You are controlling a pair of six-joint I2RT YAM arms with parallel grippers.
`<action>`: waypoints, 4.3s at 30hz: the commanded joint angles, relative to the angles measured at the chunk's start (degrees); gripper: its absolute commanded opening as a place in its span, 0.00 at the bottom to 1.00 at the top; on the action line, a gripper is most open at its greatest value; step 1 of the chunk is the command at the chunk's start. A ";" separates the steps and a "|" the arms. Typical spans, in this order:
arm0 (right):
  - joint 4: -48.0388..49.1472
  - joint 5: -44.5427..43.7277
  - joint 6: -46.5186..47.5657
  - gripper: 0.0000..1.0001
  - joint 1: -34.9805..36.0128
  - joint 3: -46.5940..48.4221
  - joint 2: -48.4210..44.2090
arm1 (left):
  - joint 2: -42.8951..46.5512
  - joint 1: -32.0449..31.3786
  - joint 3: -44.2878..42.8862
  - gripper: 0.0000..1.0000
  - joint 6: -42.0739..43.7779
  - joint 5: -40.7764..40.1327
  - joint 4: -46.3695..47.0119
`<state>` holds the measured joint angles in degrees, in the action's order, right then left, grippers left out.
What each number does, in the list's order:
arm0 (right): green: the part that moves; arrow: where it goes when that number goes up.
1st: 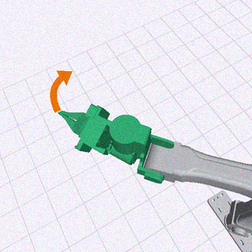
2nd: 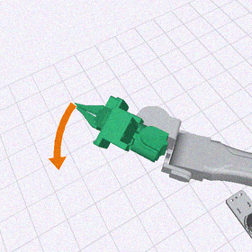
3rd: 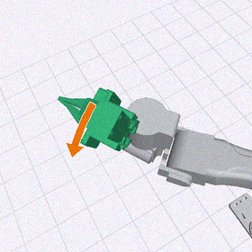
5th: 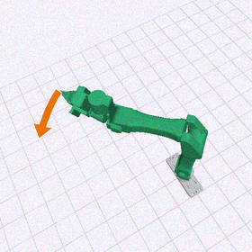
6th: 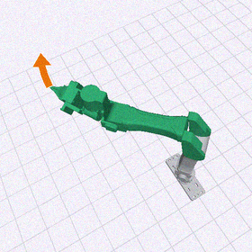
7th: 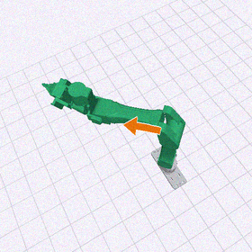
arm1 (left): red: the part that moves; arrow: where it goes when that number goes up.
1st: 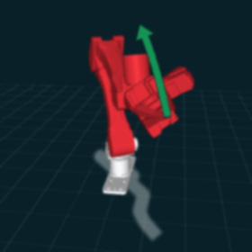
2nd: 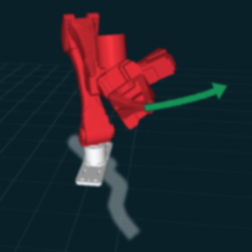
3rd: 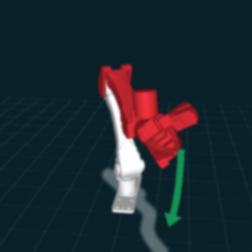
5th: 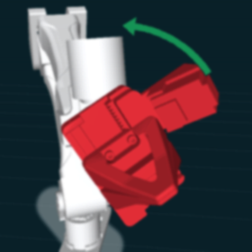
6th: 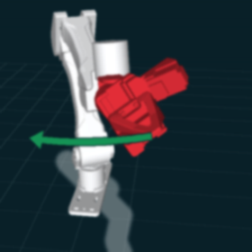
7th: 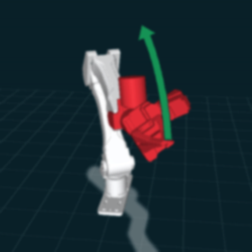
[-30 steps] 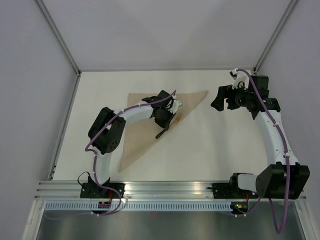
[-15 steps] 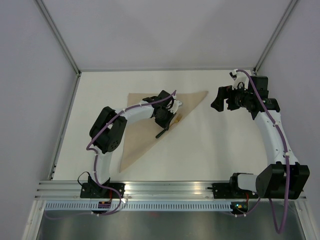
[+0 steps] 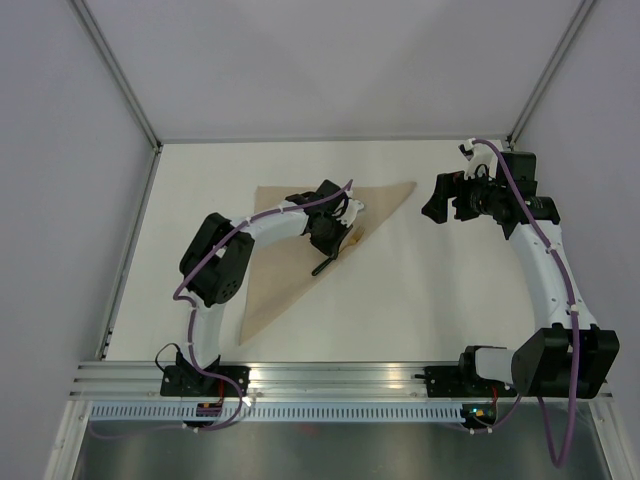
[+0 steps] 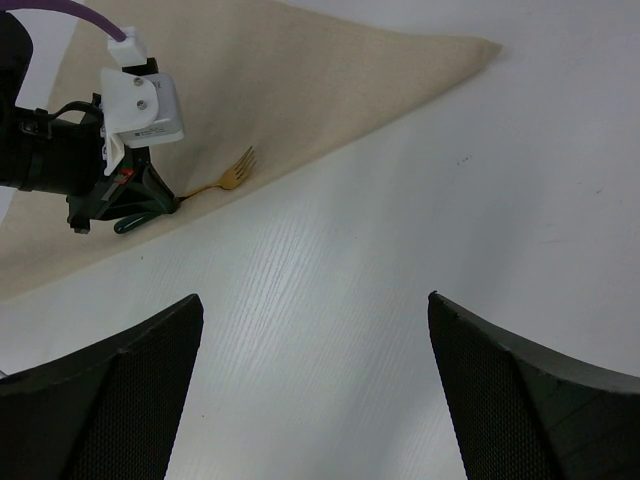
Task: Fold the napkin, place the utensils inside, and roll it up
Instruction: Place the utensil onto the napkin, then fold the napkin
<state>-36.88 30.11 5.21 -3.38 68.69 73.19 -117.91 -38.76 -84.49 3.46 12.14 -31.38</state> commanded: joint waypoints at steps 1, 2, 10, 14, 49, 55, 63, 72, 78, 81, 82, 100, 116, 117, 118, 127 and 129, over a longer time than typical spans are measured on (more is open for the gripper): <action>-0.21 -0.49 -0.82 0.98 -0.14 -0.39 0.29 | -0.66 -0.52 -2.00 0.02 -1.71 -0.63 -0.18; -0.21 -0.49 -0.82 0.98 -0.23 -0.39 0.38 | -0.74 -0.52 -2.00 0.02 -1.71 -0.54 -0.18; -0.38 -0.31 -0.64 0.98 -0.14 -0.48 0.38 | -0.13 -0.61 -1.91 0.24 -1.97 -0.28 -0.18; -0.56 -0.23 -0.55 0.98 -0.23 -0.48 0.38 | 0.66 -0.61 -2.17 0.43 -2.06 -0.28 -0.18; 10.41 -13.21 -0.64 0.88 35.48 -0.65 3.27 | 56.25 1.23 0.20 0.64 -25.60 -24.70 -6.06; 16.12 -25.88 -0.03 0.77 60.28 1.27 12.40 | 65.08 1.23 -0.94 0.66 -28.51 -27.69 -12.47; 20.88 -34.05 4.79 0.64 78.07 4.78 26.12 | 71.41 1.23 1.87 0.65 -31.67 -29.45 -16.08; 28.52 -35.47 9.02 0.63 83.35 5.41 32.10 | 73.61 1.23 1.87 0.64 -32.03 -30.69 -18.63; 34.93 -32.84 13.24 0.60 85.64 2.69 32.63 | 73.26 1.23 2.22 0.64 -32.03 -30.33 -18.98; 38.88 -32.22 15.87 0.57 86.26 0.67 32.63 | 73.43 1.23 2.22 0.64 -31.94 -30.60 -18.99; 39.69 -32.04 17.27 0.57 86.69 0.23 32.81 | 73.35 1.23 2.31 0.64 -31.85 -30.69 -18.99; 60.26 -34.59 31.09 0.52 88.72 -10.50 34.65 | 73.00 1.23 4.15 0.64 -31.85 -32.18 -18.81; 72.30 -35.12 36.45 0.52 88.72 -10.33 43.44 | 71.68 1.23 5.91 0.64 -32.29 -34.73 -18.63; 72.56 -35.03 36.27 0.52 88.72 -10.15 44.14 | 71.50 1.23 5.91 0.64 -32.21 -34.82 -18.55; 72.83 -35.12 36.36 0.52 88.72 -9.98 44.58 | 71.50 1.23 5.91 0.64 -32.20 -34.99 -18.46; 75.12 -35.56 37.24 0.52 88.72 -9.71 46.87 | 70.71 1.23 6.26 0.64 -31.77 -35.26 -18.28; 75.73 -35.65 37.59 0.48 88.81 -9.71 47.31 | 70.71 1.23 6.35 0.64 -31.59 -35.26 -18.19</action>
<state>36.12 -6.33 42.59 84.93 57.58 118.52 -46.96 -37.47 -78.37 -27.20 -22.41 -50.06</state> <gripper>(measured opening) 0.497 0.644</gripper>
